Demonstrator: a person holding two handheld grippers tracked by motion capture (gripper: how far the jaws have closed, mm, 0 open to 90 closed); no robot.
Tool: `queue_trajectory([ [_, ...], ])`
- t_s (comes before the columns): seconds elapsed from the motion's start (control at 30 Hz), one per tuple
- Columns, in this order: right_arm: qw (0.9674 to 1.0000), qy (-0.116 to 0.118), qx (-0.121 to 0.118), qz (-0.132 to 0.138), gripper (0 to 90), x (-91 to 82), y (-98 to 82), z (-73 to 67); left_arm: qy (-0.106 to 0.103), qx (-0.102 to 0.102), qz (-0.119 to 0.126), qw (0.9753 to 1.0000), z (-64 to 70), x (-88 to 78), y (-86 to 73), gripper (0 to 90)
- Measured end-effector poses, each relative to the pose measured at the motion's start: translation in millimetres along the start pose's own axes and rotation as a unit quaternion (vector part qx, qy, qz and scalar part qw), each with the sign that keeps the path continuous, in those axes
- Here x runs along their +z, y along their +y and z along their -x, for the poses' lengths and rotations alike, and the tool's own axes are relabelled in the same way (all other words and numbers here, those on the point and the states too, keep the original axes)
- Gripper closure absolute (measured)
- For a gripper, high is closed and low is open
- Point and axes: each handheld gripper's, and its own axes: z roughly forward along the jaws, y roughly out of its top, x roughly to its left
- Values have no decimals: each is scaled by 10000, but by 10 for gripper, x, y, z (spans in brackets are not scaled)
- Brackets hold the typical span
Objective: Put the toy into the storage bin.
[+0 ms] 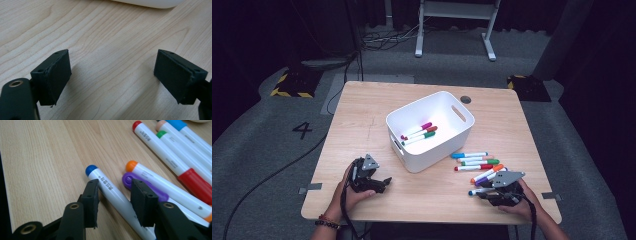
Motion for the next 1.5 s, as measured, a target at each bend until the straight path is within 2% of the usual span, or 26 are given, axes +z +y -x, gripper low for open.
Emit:
queue_trajectory([
  [0.1,10000,49,52,-38,628,54,43,-51,6,1,0,10000,0,0,0,143],
  [0.17,10000,77,-20,-17,663,85,78,-66,-31,2,-16,10000,0,1,-1,143],
  [0.2,9999,61,79,-51,667,97,99,-87,-16,-8,-1,10000,1,1,-1,143],
  [0.23,9999,43,78,-53,665,110,115,-96,6,10,-7,10000,-1,-1,0,143],
  [0.27,10000,59,-32,-41,648,130,138,-96,5,0,0,10000,0,0,0,143],
  [0.3,9999,120,36,-40,631,139,149,-113,5,0,0,10000,0,-1,0,143],
  [0.37,9999,121,-36,-69,601,140,166,-125,6,19,-13,10000,-2,-2,0,143],
  [0.47,9997,232,69,72,600,24,118,-100,-27,-3,-10,10000,1,1,-1,143],
  [0.57,9996,219,129,86,566,-129,15,-48,5,9,-6,10000,-1,-1,0,143],
  [0.63,9997,182,129,91,543,-186,-47,-27,8,1,1,10000,0,-1,0,143],
  [0.67,9998,81,198,8,534,-276,-173,-4,6,1,0,10000,0,-1,0,143],
  [0.83,9994,37,352,-17,536,-300,-335,32,-37,-8,-13,10000,1,2,-1,143],
  [0.87,9994,34,333,-69,541,-289,-347,26,-33,-6,-12,10000,1,1,-1,143],
  [0.97,9993,132,345,22,600,-274,-352,11,-1,6,-9,10000,0,-1,-1,143],
  [1.17,9992,173,330,177,730,-267,-377,-16,-26,-9,-8,10000,2,2,-2,143],
  [1.43,9993,98,316,180,748,-251,-353,-50,-37,-20,-4,10000,3,3,-1,143],
  [1.47,9991,182,315,211,748,-247,-352,-47,11,18,-13,10000,-2,-3,0,143],
  [1.5,9989,228,356,211,749,-245,-351,-50,-31,-6,-11,10000,1,2,-1,143],
])
